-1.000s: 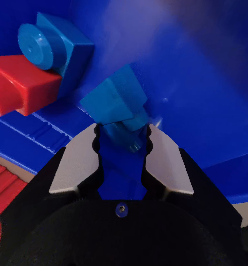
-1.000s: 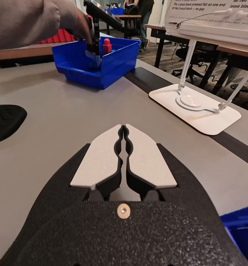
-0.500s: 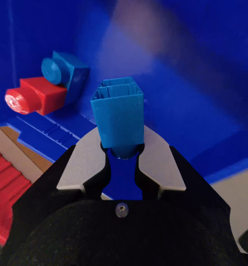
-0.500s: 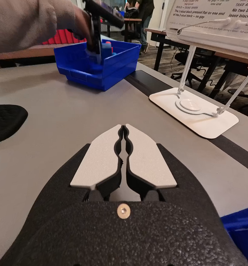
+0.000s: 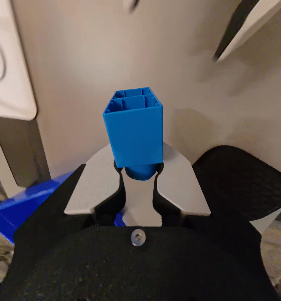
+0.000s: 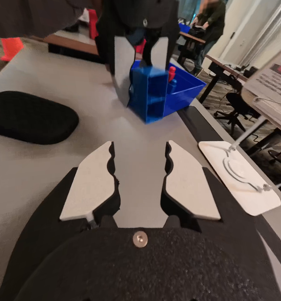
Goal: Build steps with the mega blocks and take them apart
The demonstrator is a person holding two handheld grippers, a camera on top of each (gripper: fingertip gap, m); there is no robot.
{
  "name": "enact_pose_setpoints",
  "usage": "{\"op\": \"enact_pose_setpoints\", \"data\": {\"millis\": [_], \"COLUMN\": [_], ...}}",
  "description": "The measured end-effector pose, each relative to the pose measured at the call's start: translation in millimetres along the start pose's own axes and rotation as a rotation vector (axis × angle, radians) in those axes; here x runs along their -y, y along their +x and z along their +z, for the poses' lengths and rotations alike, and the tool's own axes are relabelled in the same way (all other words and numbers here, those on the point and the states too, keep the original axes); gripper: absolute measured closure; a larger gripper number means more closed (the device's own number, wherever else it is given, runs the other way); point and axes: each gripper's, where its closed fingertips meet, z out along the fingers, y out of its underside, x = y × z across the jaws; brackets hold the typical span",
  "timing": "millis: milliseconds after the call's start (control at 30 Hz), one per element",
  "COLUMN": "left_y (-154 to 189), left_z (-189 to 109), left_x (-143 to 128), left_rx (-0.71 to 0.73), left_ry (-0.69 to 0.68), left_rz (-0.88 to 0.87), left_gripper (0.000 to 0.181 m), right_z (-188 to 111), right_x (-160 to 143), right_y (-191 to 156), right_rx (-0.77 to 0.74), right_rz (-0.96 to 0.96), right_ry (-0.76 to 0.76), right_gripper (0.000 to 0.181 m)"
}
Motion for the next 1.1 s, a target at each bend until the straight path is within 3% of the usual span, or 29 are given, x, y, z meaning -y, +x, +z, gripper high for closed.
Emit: {"op": "enact_pose_setpoints", "data": {"millis": [100,200,300,400,567,667,833,933,1100], "left_y": [38,52,46,34,23,22,32,27,27], "left_z": [20,23,7,-31,-121,-130,-124,-120,-109], "left_x": [30,51,69,92,128,138,156,154,142], "left_rx": [-0.023,-0.007,0.017,0.048,-0.031,-0.089,-0.151,-0.077,-0.115], "left_ry": [-0.020,0.015,0.177,0.500,1.323,1.564,1.681,1.672,1.607], "left_rz": [0.140,0.197,0.171,0.093,-0.202,-0.345,-0.408,-0.425,-0.388], "left_gripper": [0.144,0.144,0.145,0.125,0.124,0.126,0.130,0.143,0.145], "right_z": [10,11,0,-23,-80,-95,-87,-75,-63], "right_x": [0,-1,8,34,88,100,96,93,86], "right_y": [-20,-30,-23,-6,32,39,38,30,22], "right_rx": [0.041,0.077,0.077,0.085,0.122,0.169,0.170,0.166,0.203], "right_rz": [-0.048,-0.081,-0.055,0.078,0.427,0.586,0.727,0.718,0.698], "right_ry": [-0.037,-0.012,0.077,0.265,0.757,0.962,1.051,1.013,0.943], "right_gripper": [0.115,0.142,0.144,0.144,0.144,0.144,0.144,0.144,0.144]}}
